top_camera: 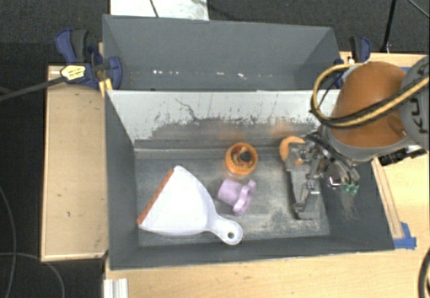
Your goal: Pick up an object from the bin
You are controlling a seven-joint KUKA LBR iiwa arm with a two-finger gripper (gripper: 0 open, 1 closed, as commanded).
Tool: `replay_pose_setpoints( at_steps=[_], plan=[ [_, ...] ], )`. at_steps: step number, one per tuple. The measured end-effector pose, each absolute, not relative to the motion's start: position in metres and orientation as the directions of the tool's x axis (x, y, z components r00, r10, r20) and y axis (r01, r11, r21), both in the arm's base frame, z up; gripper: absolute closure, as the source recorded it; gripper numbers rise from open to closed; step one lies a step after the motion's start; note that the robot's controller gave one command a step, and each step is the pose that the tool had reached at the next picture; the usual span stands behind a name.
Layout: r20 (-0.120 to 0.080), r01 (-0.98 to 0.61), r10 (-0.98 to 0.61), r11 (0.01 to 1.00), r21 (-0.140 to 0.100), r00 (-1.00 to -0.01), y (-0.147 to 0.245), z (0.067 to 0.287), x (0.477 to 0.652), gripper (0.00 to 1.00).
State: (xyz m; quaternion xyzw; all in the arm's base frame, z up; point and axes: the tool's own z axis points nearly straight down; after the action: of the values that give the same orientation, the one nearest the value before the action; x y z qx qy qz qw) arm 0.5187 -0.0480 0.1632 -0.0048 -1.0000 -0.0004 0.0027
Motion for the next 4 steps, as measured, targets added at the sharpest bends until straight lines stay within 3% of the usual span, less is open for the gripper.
replay_pose_setpoints(
  at_steps=[1, 3, 4],
  plan=[
    [-0.003, 0.008, 0.008, 1.0, 0.0, -1.0, -0.048, 0.167, 0.521, 0.0],
    [0.0, -0.161, -0.161, 0.987, 0.001, -0.987, -0.016, 0.133, 0.537, 0.0],
    [0.001, 0.124, 0.124, 0.992, 0.001, -0.992, -0.009, 0.137, 0.532, 0.0]
  ],
)
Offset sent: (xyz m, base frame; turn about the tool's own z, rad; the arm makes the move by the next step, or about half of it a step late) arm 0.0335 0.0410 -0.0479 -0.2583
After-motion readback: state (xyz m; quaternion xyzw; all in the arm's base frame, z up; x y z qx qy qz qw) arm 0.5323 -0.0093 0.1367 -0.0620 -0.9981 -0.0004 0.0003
